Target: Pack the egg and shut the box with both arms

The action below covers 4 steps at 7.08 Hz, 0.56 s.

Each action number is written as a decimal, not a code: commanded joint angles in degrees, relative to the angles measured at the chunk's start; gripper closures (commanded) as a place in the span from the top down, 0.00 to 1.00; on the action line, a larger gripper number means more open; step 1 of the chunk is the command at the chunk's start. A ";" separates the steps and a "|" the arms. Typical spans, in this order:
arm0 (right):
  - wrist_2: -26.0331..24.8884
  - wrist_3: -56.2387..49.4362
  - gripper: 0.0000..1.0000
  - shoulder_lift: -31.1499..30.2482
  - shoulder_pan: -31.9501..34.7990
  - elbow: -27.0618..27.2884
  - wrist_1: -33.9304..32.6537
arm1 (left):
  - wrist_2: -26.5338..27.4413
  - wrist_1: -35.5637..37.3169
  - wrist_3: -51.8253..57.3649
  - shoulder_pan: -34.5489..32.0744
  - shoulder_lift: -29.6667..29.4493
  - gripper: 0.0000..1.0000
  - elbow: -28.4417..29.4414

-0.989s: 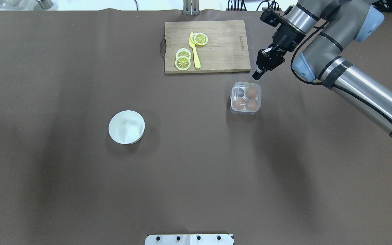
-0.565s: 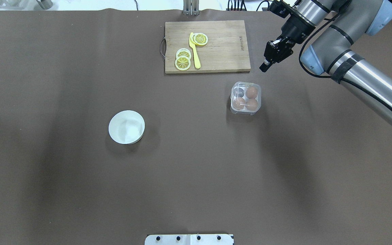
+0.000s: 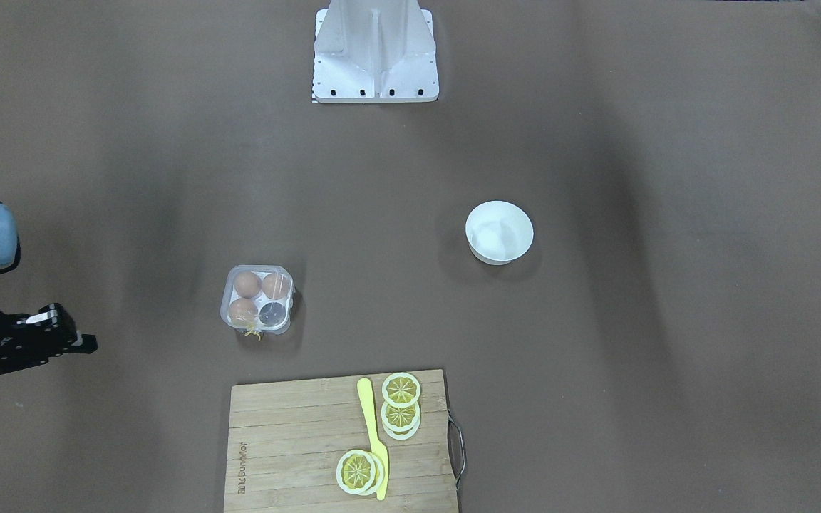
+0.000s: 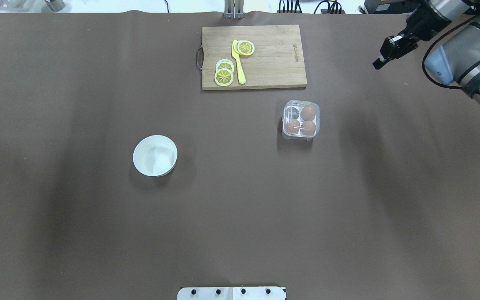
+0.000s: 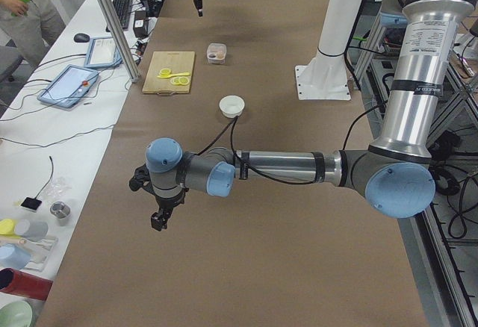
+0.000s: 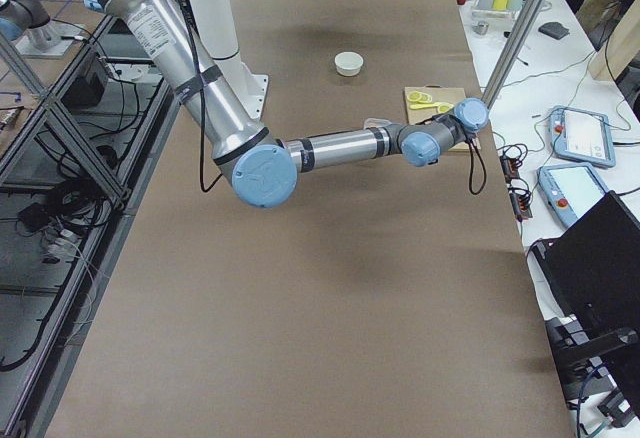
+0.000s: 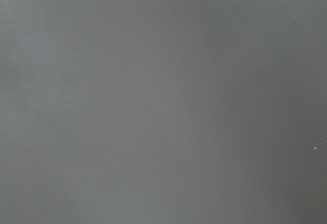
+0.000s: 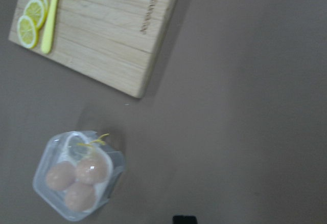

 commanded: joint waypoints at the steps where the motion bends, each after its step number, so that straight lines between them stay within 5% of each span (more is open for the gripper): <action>1: -6.22 -5.31 0.00 -5.21 7.31 0.30 1.04 | -0.07 0.52 0.35 -0.76 -0.09 0.97 0.47; 4: -12.36 -14.10 0.00 -10.31 16.82 0.30 0.52 | -0.07 0.69 0.35 -0.85 -0.09 0.97 0.65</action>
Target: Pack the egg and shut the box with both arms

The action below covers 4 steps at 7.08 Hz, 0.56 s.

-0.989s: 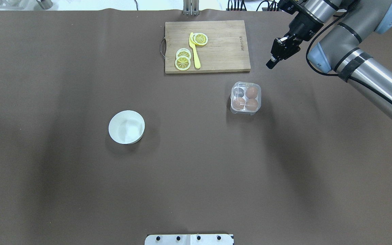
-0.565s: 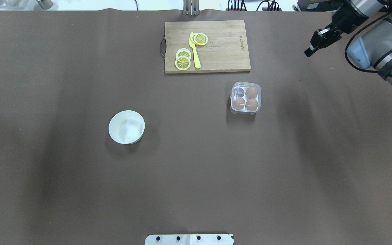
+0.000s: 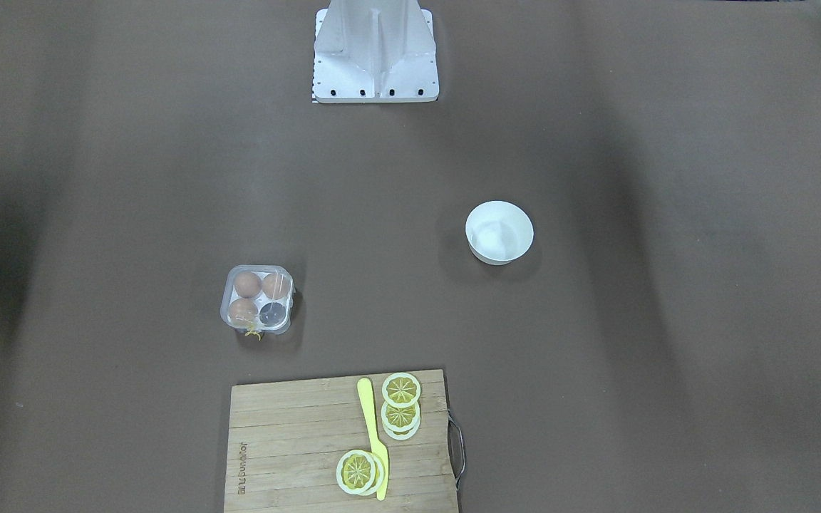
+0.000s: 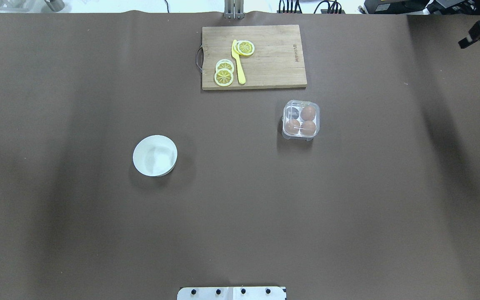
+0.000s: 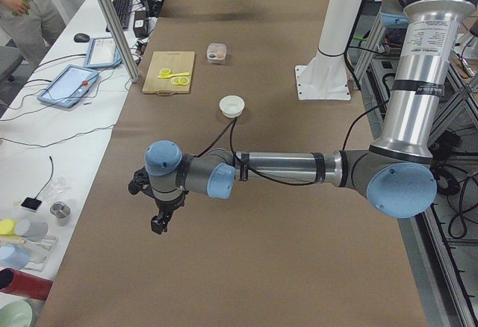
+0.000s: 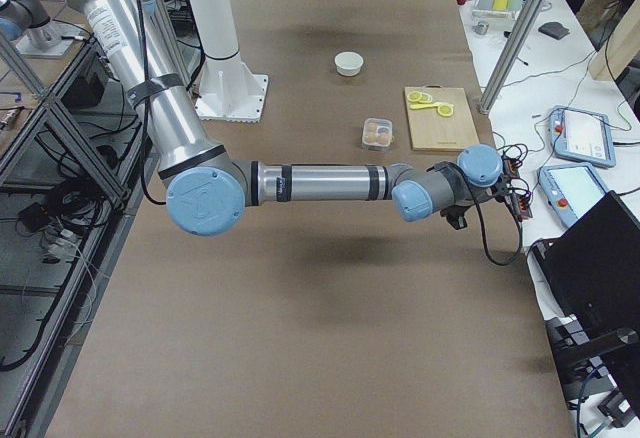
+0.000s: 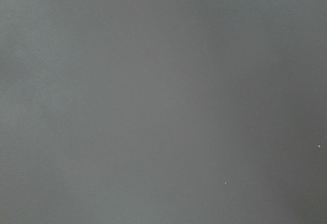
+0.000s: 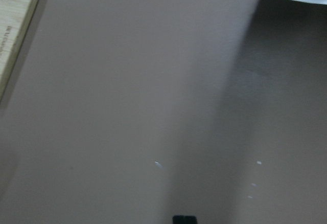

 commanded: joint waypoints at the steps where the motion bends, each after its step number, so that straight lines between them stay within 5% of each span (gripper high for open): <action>1: -6.72 -7.09 0.00 -4.05 4.63 -0.17 -0.20 | 0.00 0.20 -0.04 -0.10 -0.02 0.97 0.46; 3: -9.13 -10.27 0.04 -8.26 7.96 0.18 -0.03 | 0.00 0.20 -0.39 -0.10 -0.02 0.97 0.47; 4: -9.66 -10.28 0.39 -10.55 8.07 1.14 0.23 | 0.00 0.20 -0.39 -0.10 0.07 0.97 0.55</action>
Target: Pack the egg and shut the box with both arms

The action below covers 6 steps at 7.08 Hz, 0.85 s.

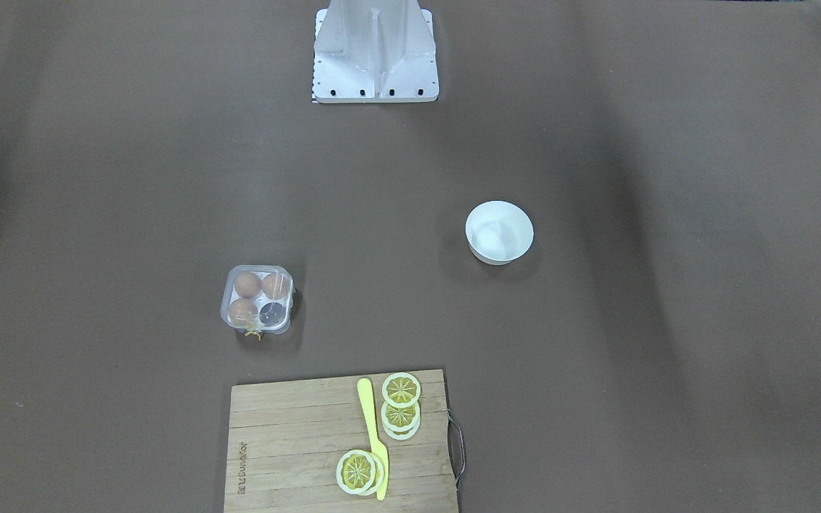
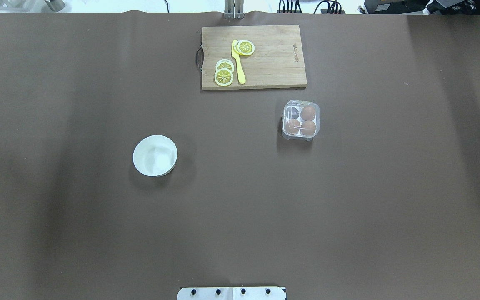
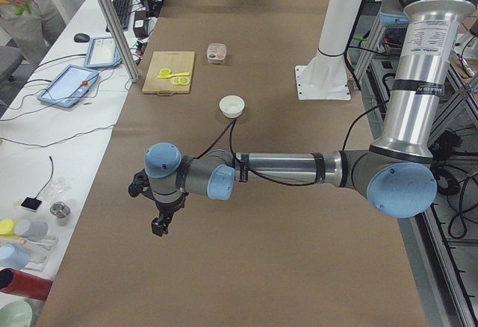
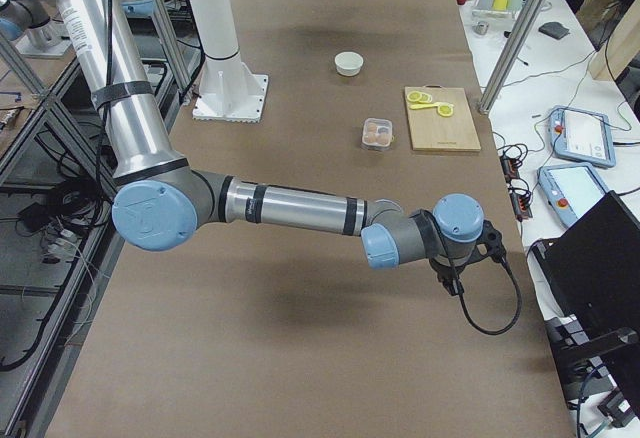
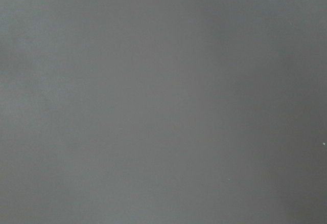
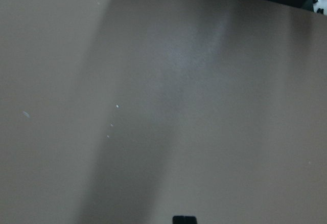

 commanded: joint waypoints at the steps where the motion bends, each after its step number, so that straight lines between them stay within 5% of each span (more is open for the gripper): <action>1: -2.71 -0.86 0.50 -5.67 1.09 3.40 0.35 | -0.96 0.09 -0.19 -0.01 0.06 0.97 0.07; 2: -4.12 -0.42 0.65 -8.83 1.09 6.30 0.09 | -1.84 0.10 -0.19 -0.01 0.06 0.97 -0.01; 5: -4.92 0.37 0.82 -15.09 1.52 9.92 0.00 | -1.85 0.18 -0.28 -0.36 0.06 0.97 -0.02; 6: -4.84 0.46 0.97 -17.19 1.70 11.67 -0.09 | -1.85 0.18 -0.28 -0.71 0.14 0.97 -0.02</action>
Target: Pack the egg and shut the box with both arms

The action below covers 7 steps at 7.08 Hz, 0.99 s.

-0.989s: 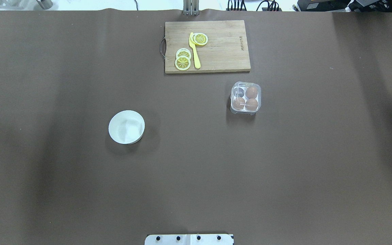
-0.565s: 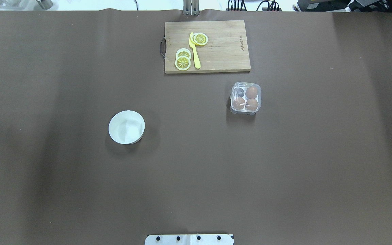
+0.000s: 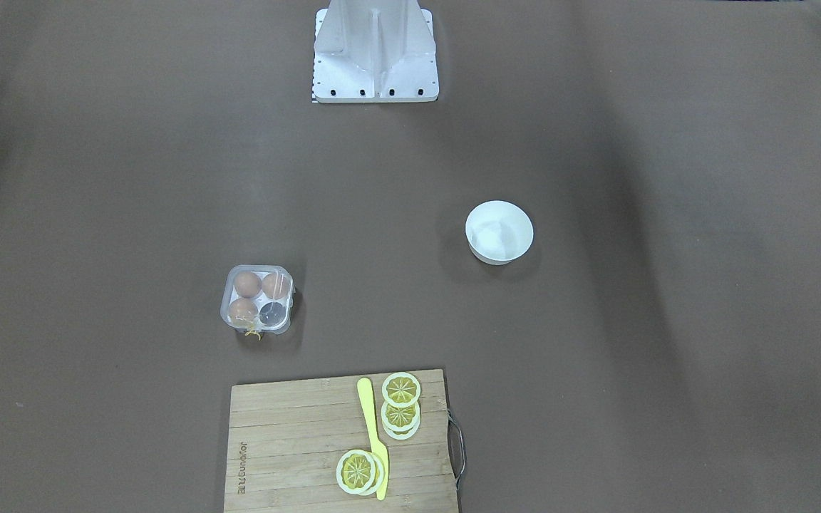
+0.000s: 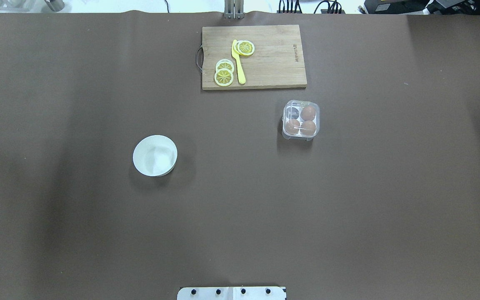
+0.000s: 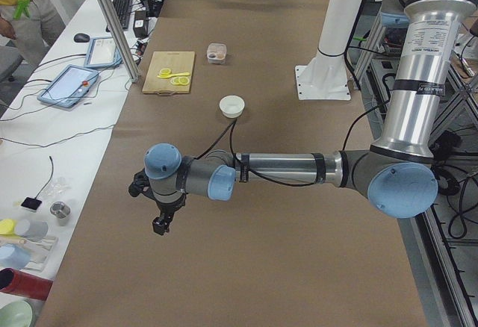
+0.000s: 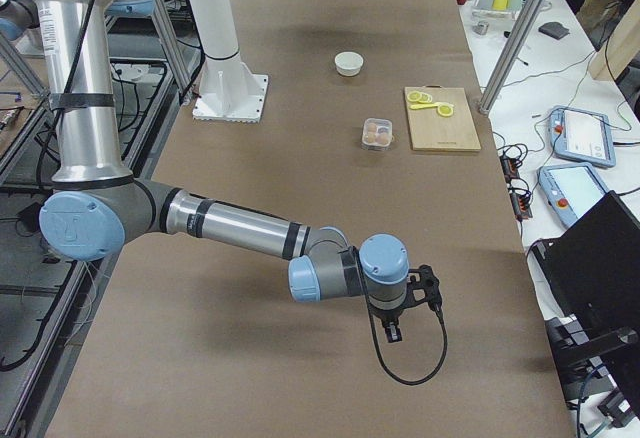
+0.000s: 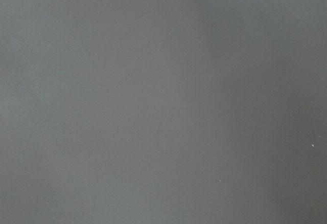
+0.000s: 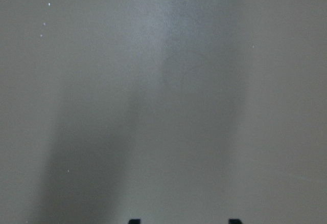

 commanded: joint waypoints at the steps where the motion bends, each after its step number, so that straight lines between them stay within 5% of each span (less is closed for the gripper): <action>1: 0.15 0.30 0.99 -3.46 0.52 2.69 -0.08 | -0.02 0.36 -0.03 -0.49 0.94 0.97 -0.35; 3: 0.59 0.48 0.99 -3.55 1.40 6.26 -6.88 | -0.02 0.89 -0.12 -1.27 1.21 0.98 -0.53; 5: 0.68 0.39 0.99 -3.91 1.40 17.23 -21.28 | -1.85 4.91 -0.21 -2.33 1.30 0.98 -2.54; 7: 0.94 0.39 0.99 -2.59 1.32 18.34 -24.34 | -2.04 6.42 -3.00 -2.68 2.70 0.98 -5.88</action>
